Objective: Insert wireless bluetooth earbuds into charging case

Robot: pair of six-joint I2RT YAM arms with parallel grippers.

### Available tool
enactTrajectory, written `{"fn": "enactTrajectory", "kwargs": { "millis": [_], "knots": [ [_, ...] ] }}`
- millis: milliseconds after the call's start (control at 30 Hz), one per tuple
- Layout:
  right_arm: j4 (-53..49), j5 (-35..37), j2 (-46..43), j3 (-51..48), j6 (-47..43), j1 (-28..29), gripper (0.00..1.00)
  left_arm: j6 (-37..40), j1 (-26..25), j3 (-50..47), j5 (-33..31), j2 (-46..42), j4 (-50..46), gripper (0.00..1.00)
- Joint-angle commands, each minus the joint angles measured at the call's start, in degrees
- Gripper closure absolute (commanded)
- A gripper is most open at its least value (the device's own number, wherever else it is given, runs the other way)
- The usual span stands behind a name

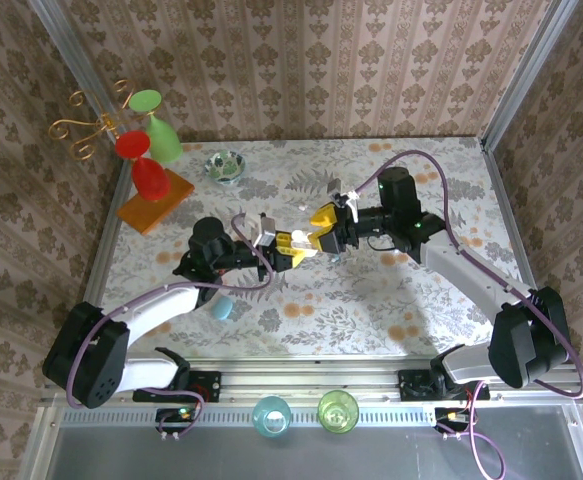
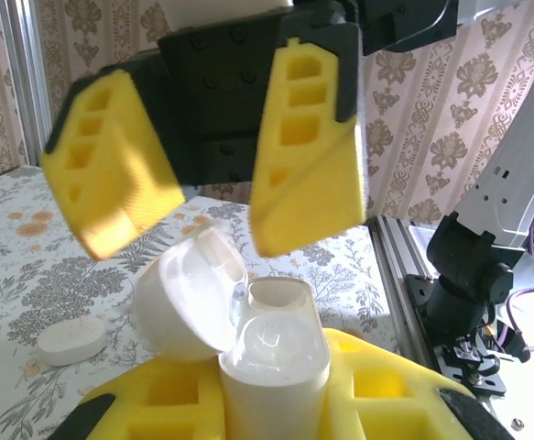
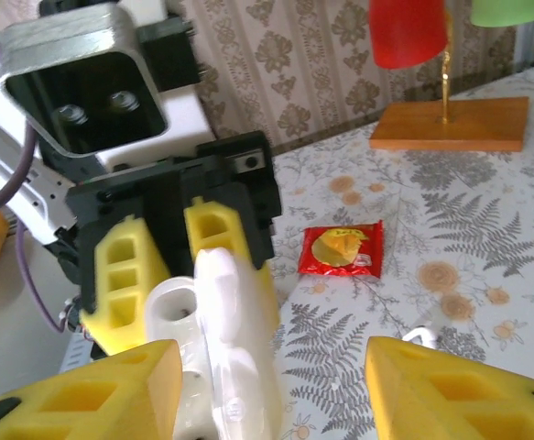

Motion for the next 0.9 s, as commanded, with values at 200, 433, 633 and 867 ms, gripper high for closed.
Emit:
{"fn": "enactTrajectory", "kwargs": {
  "millis": [200,433,633,867],
  "knots": [
    [2.2,3.1,-3.3,-1.4,4.0,-0.2,0.29,1.6,-0.3,-1.8,-0.5,-1.0,6.2,1.0],
    [9.4,12.0,-9.5,-5.5,16.3,-1.1,0.19,3.4,0.4,-3.3,-4.8,-1.7,7.5,1.0],
    [17.0,23.0,-14.8,-13.8,26.3,-5.6,0.0,7.1,0.5,-4.2,-7.9,-4.9,6.7,1.0],
    [2.8,38.6,-12.3,-16.2,35.4,-11.4,0.16,9.3,0.6,-5.3,-10.5,-7.7,5.0,1.0]
  ]
}}
